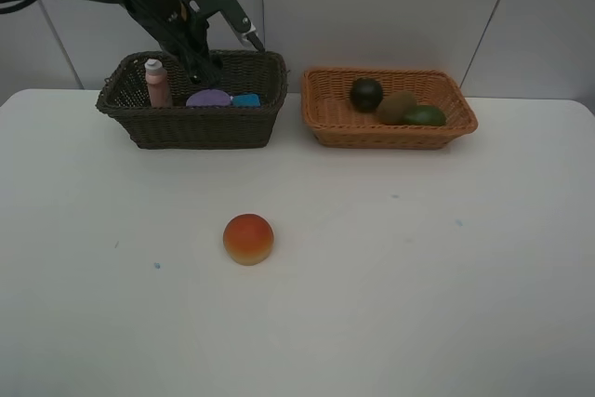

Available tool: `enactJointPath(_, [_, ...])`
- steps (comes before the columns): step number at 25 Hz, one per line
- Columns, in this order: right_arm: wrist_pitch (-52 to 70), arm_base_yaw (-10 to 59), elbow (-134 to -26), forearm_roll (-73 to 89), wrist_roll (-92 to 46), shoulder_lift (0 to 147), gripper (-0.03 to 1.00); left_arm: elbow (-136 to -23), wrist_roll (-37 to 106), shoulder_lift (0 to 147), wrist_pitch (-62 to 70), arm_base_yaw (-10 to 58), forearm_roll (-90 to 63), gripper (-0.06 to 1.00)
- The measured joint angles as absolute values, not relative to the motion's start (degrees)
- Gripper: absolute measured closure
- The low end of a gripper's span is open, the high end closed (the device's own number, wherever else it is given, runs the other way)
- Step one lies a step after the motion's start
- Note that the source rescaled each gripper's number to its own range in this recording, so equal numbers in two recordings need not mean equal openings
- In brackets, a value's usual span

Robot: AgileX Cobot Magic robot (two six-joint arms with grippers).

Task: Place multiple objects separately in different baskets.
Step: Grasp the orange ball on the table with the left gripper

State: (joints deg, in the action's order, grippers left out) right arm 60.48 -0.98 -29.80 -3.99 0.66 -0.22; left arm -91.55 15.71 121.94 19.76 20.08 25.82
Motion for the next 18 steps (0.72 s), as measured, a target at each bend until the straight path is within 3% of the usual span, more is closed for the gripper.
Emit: enactJointPath(18, [60.48,-0.98,-29.80,-3.99,0.66,-0.22,-0.03,-87.22,7.50,110.12,30.96,24.55,15.04,-0.05])
